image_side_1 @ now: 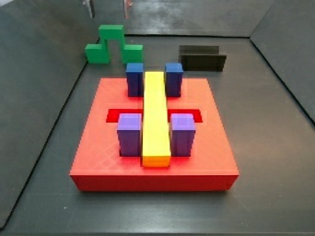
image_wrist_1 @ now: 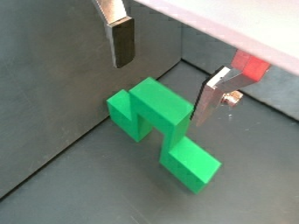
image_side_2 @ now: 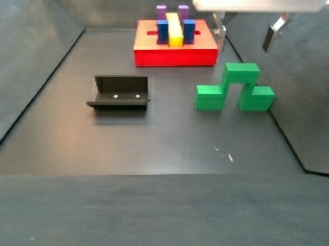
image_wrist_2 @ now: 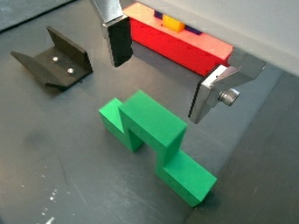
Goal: Pick up the green object. Move up. Move to above the board. Insert the green object.
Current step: Pick up the green object.
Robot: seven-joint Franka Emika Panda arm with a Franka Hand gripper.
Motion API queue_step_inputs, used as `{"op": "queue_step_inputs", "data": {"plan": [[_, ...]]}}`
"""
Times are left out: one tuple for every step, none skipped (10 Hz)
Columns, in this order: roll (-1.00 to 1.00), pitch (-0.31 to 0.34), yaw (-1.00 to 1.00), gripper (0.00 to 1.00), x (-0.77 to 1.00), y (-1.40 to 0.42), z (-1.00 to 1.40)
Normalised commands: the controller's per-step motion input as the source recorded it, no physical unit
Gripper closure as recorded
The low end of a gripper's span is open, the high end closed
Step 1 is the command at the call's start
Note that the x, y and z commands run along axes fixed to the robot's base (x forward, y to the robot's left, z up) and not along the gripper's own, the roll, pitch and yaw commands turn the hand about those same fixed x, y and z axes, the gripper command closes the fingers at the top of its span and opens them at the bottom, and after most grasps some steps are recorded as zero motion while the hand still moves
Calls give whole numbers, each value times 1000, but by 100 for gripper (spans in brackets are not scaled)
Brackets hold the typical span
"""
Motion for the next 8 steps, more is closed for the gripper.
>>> {"op": "queue_step_inputs", "data": {"plan": [[21, 0, 0, 0, 69, 14, -60], [0, 0, 6, 0, 226, 63, -3], [13, 0, 0, 0, 177, 120, -40], [54, 0, 0, 0, 37, 171, -103], [60, 0, 0, 0, 0, 106, -189], [83, 0, 0, 0, 0, 126, -249], [104, 0, 0, 0, 0, 163, -269], [83, 0, 0, 0, 0, 146, -243]]}}
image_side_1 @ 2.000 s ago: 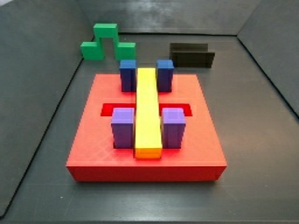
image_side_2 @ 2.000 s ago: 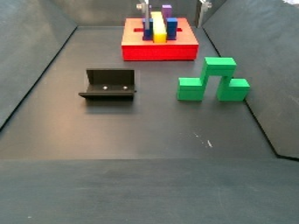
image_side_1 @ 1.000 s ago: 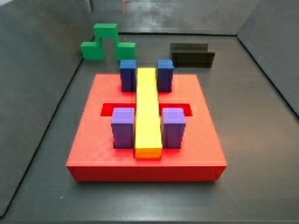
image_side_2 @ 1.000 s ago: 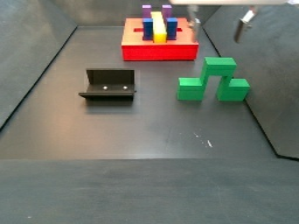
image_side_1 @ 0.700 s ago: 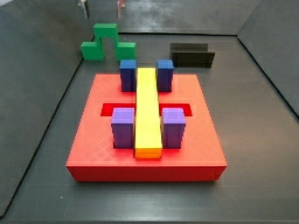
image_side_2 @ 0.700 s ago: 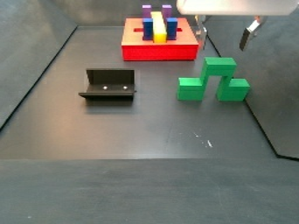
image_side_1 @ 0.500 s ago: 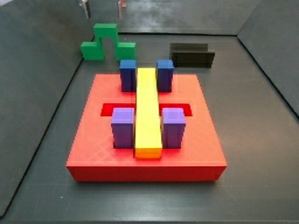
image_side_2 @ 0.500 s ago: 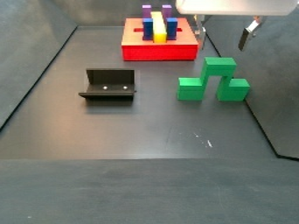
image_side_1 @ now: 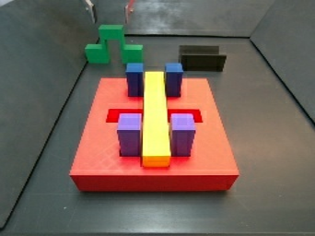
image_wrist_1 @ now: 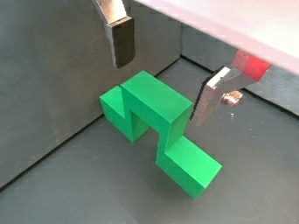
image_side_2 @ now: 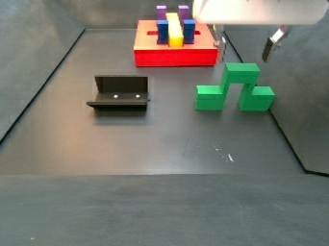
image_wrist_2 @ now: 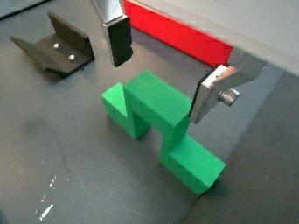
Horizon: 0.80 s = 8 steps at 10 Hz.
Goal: Pick up the green object. Move up. Move to above the board. Insert the green object.
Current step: Pick up the green object.
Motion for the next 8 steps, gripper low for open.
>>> {"op": "queue_step_inputs", "data": {"plan": [[83, 0, 14, 0, 114, 126, -226], [29, 0, 60, 0, 197, 0, -166], [56, 0, 66, 0, 223, -9, -211], [70, 0, 43, 0, 189, 0, -234], [80, 0, 11, 0, 106, -9, -249], [53, -1, 0, 0, 86, -69, -246], [49, -14, 0, 0, 0, -40, -257], [60, -9, 0, 0, 0, -51, -223]]}}
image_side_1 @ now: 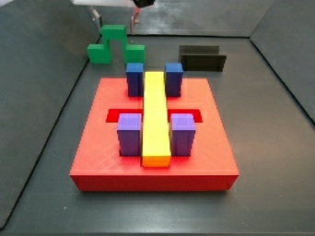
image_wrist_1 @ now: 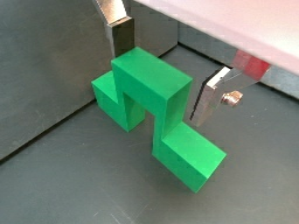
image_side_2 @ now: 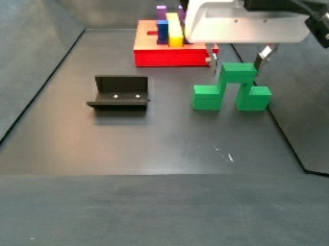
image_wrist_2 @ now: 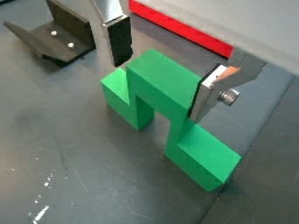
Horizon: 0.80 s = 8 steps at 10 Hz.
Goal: Pick up the green object. Move up. Move to above the board. Insert the green object.
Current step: Pick up the green object.
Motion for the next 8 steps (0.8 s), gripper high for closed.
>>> {"op": "queue_step_inputs", "data": {"plan": [[70, -4, 0, 0, 0, 0, -234], [70, 0, 0, 0, 0, 0, -220], [64, 0, 0, 0, 0, 0, -151], [91, 0, 0, 0, 0, 0, -57], [46, -3, -97, 0, 6, -69, -237], [33, 0, -57, 0, 0, -3, -169], [53, 0, 0, 0, 0, 0, -60], [0, 0, 0, 0, 0, 0, 0]]}}
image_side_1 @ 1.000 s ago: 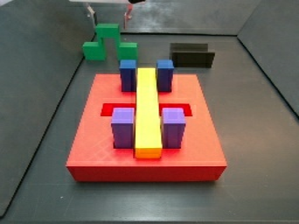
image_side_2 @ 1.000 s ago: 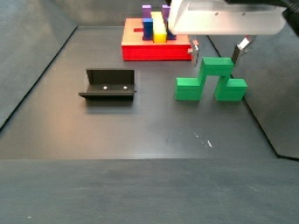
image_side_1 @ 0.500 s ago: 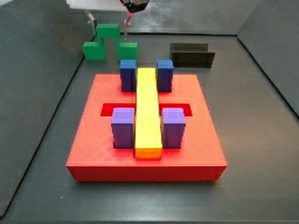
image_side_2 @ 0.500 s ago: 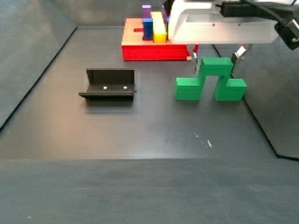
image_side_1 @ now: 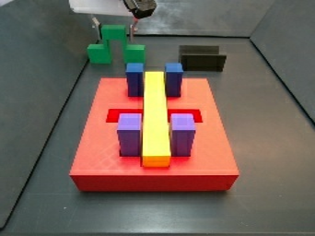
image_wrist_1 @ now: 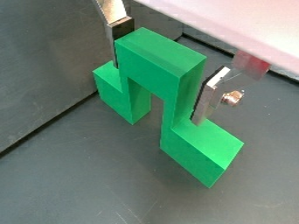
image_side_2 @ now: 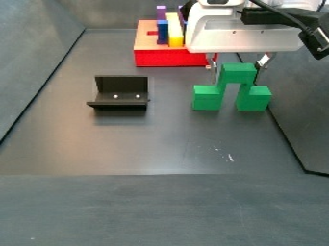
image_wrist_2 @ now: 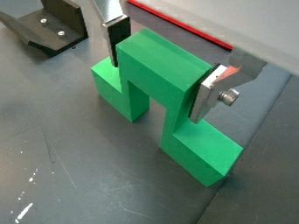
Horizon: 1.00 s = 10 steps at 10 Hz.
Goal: Pick up the green object. Move up. Move to above the board. Insert the green object.
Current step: Pick up the green object.
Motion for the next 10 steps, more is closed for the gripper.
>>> {"op": "queue_step_inputs", "data": {"plan": [[0, 0, 0, 100, 0, 0, 0], [0, 0, 0, 100, 0, 0, 0], [0, 0, 0, 100, 0, 0, 0], [0, 0, 0, 100, 0, 0, 0], [0, 0, 0, 100, 0, 0, 0], [0, 0, 0, 100, 0, 0, 0], [0, 0, 0, 100, 0, 0, 0], [0, 0, 0, 100, 0, 0, 0], [0, 0, 0, 100, 0, 0, 0], [0, 0, 0, 100, 0, 0, 0]]}}
